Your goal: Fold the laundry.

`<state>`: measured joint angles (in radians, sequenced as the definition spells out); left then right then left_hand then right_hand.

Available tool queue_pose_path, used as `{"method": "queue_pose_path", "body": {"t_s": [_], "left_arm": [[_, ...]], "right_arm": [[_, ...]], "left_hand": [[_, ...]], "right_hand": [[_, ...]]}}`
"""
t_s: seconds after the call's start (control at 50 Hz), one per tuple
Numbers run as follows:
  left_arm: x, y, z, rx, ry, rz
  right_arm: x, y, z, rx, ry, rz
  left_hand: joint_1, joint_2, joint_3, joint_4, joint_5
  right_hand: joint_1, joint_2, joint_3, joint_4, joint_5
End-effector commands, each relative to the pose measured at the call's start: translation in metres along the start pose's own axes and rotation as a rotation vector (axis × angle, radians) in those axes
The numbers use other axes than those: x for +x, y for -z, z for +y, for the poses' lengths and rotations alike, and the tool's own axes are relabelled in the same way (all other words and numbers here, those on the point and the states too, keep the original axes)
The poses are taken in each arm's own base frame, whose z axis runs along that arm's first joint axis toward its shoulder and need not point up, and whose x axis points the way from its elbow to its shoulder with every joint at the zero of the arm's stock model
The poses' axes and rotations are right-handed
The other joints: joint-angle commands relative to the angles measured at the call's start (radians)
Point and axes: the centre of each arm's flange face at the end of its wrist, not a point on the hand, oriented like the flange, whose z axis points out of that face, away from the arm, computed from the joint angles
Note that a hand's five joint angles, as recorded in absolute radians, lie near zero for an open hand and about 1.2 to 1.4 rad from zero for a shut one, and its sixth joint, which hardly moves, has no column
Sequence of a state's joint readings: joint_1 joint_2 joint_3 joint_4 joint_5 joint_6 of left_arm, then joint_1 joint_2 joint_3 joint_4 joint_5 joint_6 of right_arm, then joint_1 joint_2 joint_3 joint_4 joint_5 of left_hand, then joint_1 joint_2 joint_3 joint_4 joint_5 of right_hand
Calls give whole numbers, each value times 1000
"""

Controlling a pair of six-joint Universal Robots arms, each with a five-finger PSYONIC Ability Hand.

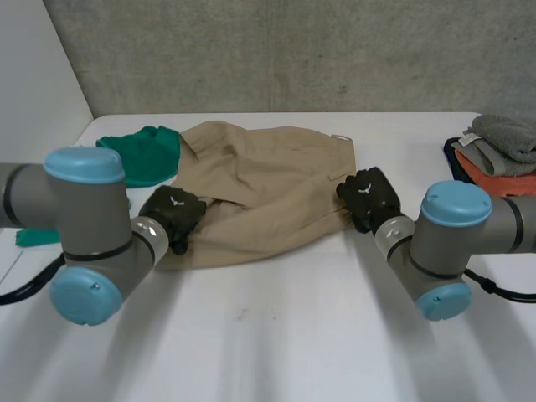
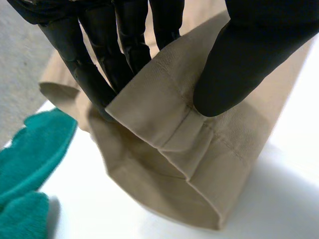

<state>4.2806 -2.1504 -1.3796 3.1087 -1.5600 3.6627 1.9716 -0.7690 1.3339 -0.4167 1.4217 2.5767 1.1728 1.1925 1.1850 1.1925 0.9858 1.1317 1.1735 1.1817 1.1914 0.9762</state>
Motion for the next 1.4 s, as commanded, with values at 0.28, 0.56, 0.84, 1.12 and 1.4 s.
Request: {"method": "queue_pose_path", "body": {"t_s": [0.28,0.56,0.84,1.12,1.4], "left_arm": [[-60,147,-132,297,150,-11],[-47,113,-112,142,147,41],[-60,97,-121,165,181,-25],[-67,106,-144,251,202,-50],[-70,110,-138,219,237,-69]], "right_arm": [[132,120,-161,-48,-198,-6],[114,123,-138,-224,-247,-115],[-11,143,-75,-338,-526,-229],[-90,124,-51,-138,-272,-161],[-57,99,-74,-20,-248,72]], "left_hand": [[223,204,211,204,236],[223,204,211,204,236],[223,204,211,204,236],[223,204,211,204,236],[223,204,211,204,236]], "right_hand": [[265,223,215,205,246],[-174,-216,-224,-234,-193],[-708,-749,-758,-767,-727],[-608,-650,-658,-668,-627],[265,223,215,205,246]]}}
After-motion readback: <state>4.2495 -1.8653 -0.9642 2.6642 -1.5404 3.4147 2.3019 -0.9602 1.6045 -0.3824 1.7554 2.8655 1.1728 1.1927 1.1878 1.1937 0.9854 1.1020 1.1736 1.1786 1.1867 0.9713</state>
